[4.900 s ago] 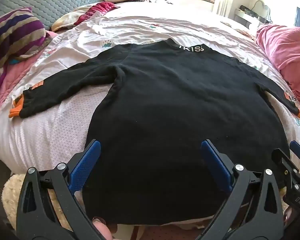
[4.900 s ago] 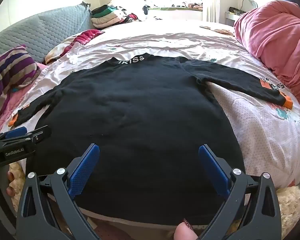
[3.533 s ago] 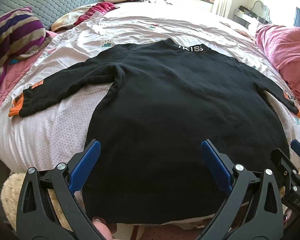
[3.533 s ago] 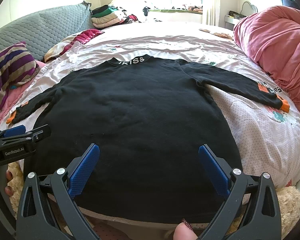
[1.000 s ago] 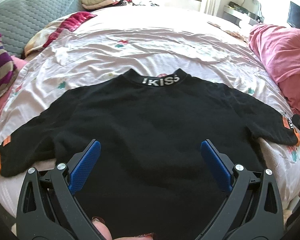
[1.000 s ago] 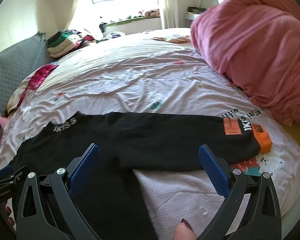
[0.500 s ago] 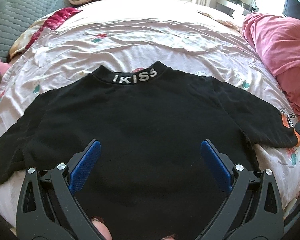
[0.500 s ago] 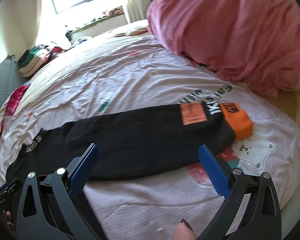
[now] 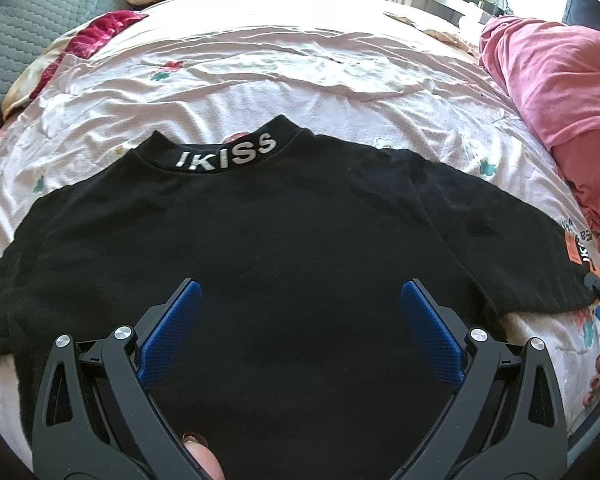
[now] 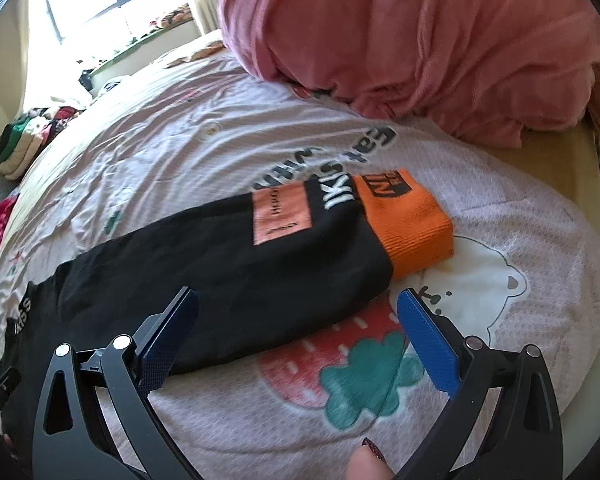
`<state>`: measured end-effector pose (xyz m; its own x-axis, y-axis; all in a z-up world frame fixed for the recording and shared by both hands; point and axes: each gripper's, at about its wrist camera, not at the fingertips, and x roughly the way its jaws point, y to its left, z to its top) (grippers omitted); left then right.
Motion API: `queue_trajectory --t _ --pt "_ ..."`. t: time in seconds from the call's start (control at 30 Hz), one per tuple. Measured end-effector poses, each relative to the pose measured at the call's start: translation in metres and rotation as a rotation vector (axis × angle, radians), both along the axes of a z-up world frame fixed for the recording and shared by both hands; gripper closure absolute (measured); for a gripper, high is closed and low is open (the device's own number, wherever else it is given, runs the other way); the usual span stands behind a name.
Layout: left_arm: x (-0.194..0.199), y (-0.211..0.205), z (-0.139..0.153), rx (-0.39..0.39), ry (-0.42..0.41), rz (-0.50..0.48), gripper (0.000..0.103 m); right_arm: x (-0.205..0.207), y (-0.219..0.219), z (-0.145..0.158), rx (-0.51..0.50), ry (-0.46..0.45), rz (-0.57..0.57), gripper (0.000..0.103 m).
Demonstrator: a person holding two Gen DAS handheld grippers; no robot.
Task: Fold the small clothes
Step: 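Move the right tool to the orange sleeve cuff and grasp it, then lift the cuff with the right tool, lay the sleeve across the shirt body, and open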
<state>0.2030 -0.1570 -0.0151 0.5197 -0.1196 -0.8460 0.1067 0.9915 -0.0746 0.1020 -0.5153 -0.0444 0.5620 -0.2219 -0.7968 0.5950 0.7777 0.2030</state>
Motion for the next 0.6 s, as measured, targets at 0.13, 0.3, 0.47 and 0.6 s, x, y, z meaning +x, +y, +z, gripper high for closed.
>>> queue_trajectory --t 0.13,0.3,0.47,0.6 --pt "0.005 -0.006 -0.004 -0.006 0.004 0.002 0.009 0.006 -0.019 -0.012 0.081 -0.009 -0.043 0.004" --pt "0.010 -0.008 -0.005 -0.001 0.002 0.006 0.009 0.018 -0.039 -0.017 0.113 -0.039 -0.068 0.011" --pt "0.017 -0.011 -0.008 0.000 0.010 0.026 0.009 0.015 -0.059 -0.019 0.164 -0.093 -0.134 0.051" --pt "0.023 -0.011 -0.008 0.002 0.009 0.043 0.009 0.012 -0.069 -0.018 0.214 -0.160 -0.145 0.080"
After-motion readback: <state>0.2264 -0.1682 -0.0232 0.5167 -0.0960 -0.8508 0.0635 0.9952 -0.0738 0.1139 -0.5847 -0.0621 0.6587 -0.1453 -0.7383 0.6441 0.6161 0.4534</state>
